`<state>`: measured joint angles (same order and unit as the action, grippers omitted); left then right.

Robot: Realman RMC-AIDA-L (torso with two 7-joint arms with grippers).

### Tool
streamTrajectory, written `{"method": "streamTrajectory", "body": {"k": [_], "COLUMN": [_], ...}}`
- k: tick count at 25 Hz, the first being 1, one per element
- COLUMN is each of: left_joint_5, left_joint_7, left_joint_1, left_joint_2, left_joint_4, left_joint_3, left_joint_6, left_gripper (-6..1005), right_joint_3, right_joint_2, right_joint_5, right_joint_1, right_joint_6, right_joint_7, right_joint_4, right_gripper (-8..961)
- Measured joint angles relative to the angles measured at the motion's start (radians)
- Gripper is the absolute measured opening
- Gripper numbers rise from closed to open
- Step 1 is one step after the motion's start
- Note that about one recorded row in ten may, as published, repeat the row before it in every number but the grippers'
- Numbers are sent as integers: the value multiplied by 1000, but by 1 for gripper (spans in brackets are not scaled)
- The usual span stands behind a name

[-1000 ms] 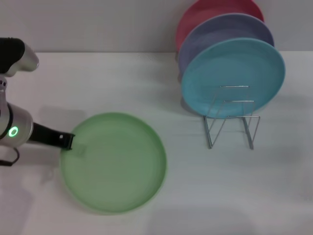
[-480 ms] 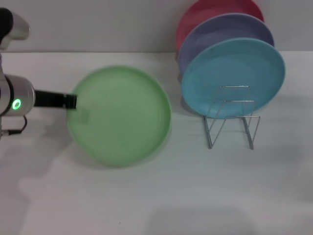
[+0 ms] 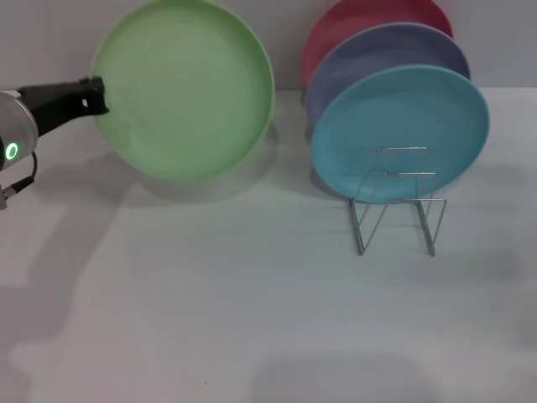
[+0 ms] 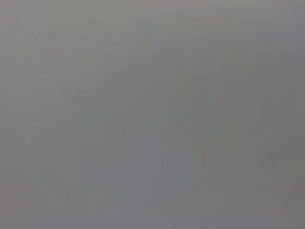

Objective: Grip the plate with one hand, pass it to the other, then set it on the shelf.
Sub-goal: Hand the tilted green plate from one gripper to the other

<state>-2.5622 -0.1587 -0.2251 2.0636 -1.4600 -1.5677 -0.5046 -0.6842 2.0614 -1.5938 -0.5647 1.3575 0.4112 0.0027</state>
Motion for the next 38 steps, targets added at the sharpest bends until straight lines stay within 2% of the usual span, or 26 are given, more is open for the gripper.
{"method": "streamTrajectory", "body": {"k": [4,6,9,14,19,21,22,26,29,38], "left_joint_5": [1,2,0,-21,-76,-84,-98,-90,-85,-75], "left_joint_7": [-12,-11,-6,1,128,160,243,304,327,320], "left_joint_1": [33,53,74,83,65,58,26,-6,-8,26], "left_joint_2": [0,-3,-4,-5,-3,-2,5,9,14,15], "left_joint_4": [56,106,183,319,549,592,737,875,937,975], "left_joint_3": [59,105,171,279,382,390,416,457,477,559], "left_joint_6": [227,401,644,937,1294,1344,1494,1616,1666,1705], "left_gripper": [34,34,34,34,34,34,34,35,35,35], "right_joint_3": [0,0,0,0,0,1,2,8,10,61], "right_joint_2": [-3,-3,2,9,10,10,11,11,13,18], "right_joint_5": [0,0,0,0,0,0,0,-3,-8,-34], "right_joint_1": [2,6,17,35,43,43,43,44,51,113], "right_joint_6": [-12,-7,24,57,52,52,52,54,53,109], "right_joint_7": [0,0,-1,-1,-3,-6,-7,-12,-12,-14], "right_joint_4": [-1,-1,-1,0,1,1,1,1,5,51], "right_gripper": [666,666,666,666,665,665,665,665,665,666]}}
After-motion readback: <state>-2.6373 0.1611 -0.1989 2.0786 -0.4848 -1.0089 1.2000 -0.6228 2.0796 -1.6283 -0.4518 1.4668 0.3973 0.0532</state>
